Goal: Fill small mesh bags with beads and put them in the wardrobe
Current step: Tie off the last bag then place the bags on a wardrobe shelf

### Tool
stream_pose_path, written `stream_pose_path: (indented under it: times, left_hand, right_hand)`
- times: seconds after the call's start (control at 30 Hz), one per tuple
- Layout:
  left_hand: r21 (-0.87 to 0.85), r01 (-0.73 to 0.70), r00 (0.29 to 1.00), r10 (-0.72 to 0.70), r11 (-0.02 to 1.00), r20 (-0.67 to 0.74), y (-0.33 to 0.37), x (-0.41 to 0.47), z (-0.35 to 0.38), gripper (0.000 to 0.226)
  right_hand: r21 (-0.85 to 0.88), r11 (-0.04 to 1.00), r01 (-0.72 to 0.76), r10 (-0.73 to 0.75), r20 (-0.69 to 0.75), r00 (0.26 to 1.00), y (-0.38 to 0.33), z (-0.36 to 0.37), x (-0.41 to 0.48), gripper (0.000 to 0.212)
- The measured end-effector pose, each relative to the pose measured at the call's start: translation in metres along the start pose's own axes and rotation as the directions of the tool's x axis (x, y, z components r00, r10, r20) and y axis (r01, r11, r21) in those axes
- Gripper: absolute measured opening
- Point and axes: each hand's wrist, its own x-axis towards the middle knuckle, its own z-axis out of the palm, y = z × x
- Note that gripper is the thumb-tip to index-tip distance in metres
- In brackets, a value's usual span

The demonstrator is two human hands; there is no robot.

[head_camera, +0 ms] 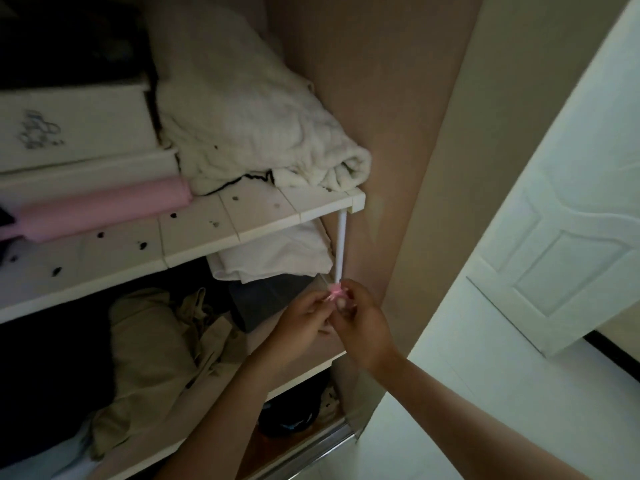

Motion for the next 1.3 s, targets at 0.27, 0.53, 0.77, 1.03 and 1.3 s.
stream_pose_path:
  times: [0.27,0.53,0.77,1.03,1.3]
  left_hand:
    - [0.068,-0.214,0.967,0.221,0.975,-0.124,0.118,-0.057,0.009,0.013]
    - [0.154,-0.441,0.830,0.467,0.884,-0.304,0.233,-0.099,0.022,0.018]
    - [0.370,-0.578,0.655,0.684,0.727,-0.322,0.325,-0.123,0.027,0.017]
    - [0.948,-0.285,0.276,0.959,0.138,-0.057,0.401,-0.124,0.017,0.027]
    - [0.987,0.077,0.462,0.882,-0.142,0.091,0.425,-0.085,-0.003,0.039]
  right_hand:
    - [-0.066,0.943,0.326,-0.322,0.054,0.945,-0.088,-0.052,-0.010,0.041]
    - [-0.079,0.812,0.578,-0.577,0.038,0.816,-0.195,-0.112,-0.004,0.061]
    - [-0.132,0.703,0.699,-0.708,-0.048,0.704,-0.290,-0.162,0.014,0.048]
    - [-0.202,0.772,0.602,-0.635,-0.216,0.742,-0.361,-0.174,0.054,0.035]
    - [-0.428,0.827,0.365,-0.484,-0.211,0.849,-0.377,-0.161,0.095,0.024]
